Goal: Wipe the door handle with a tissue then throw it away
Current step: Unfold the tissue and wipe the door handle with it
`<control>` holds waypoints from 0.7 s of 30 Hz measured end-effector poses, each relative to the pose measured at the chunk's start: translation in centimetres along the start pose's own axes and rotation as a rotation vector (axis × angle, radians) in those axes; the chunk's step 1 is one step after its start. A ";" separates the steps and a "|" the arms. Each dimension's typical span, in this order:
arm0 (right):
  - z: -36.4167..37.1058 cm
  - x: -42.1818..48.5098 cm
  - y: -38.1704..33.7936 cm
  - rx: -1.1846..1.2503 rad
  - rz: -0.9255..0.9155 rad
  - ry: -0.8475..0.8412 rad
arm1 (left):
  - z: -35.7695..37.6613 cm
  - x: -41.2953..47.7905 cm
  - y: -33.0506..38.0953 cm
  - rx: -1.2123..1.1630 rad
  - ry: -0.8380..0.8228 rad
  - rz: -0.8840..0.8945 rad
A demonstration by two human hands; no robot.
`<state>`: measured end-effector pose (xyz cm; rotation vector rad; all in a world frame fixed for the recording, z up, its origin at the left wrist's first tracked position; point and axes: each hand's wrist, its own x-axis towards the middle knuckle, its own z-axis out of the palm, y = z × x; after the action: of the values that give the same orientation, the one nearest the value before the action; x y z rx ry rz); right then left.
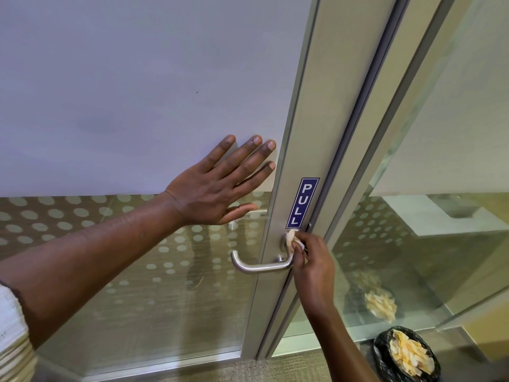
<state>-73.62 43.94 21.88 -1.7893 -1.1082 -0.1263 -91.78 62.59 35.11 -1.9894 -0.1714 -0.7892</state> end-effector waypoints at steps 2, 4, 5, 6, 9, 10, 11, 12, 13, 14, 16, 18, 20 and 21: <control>0.1 -0.4 0.2 0.077 0.125 0.069 | 0.1 -0.1 0.0 0.010 -0.001 0.003; 0.7 -0.6 0.1 0.153 0.265 0.091 | 0.1 -0.1 0.0 0.016 -0.002 0.002; 1.0 -0.8 0.2 0.193 0.330 0.089 | 0.0 -0.1 0.0 0.012 -0.003 0.000; 1.2 -0.9 0.3 0.245 0.409 0.084 | 0.0 -0.1 0.1 0.009 -0.005 0.001; 1.9 -0.8 0.7 0.653 0.789 0.046 | 0.0 -0.1 0.0 0.020 -0.001 0.002; 2.1 -0.6 0.6 0.888 0.926 0.047 | 0.0 -0.1 0.0 0.022 0.001 0.002; 2.2 -0.6 0.4 1.118 1.037 0.053 | 0.0 -0.1 0.0 0.023 0.001 0.002; 2.2 -0.6 0.2 1.310 1.124 0.066 | 0.0 -0.1 0.0 0.021 -0.001 0.000; 2.2 -0.6 0.1 1.455 1.194 0.084 | 0.0 0.0 0.0 0.018 -0.003 -0.002; 2.2 -0.8 -0.1 1.569 1.240 0.098 | -0.1 -0.1 0.0 0.014 -0.004 -0.003; 2.3 -1.1 -0.5 1.769 1.272 0.123 | -0.1 -0.1 0.0 0.014 0.001 -0.004; 2.8 -1.3 -1.2 1.928 1.299 0.176 | -0.2 0.0 -0.1 0.016 0.005 -0.004; 3.5 -1.5 -1.7 2.049 1.321 0.236 | -0.3 0.0 -0.1 0.012 0.003 -0.002; 3.8 -1.6 -1.9 2.106 1.323 0.256 | -0.3 0.0 0.0 0.014 0.004 0.000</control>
<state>-77.36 46.12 20.40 -0.1328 0.4963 1.1197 -91.89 62.39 35.24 -1.9747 -0.1739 -0.7902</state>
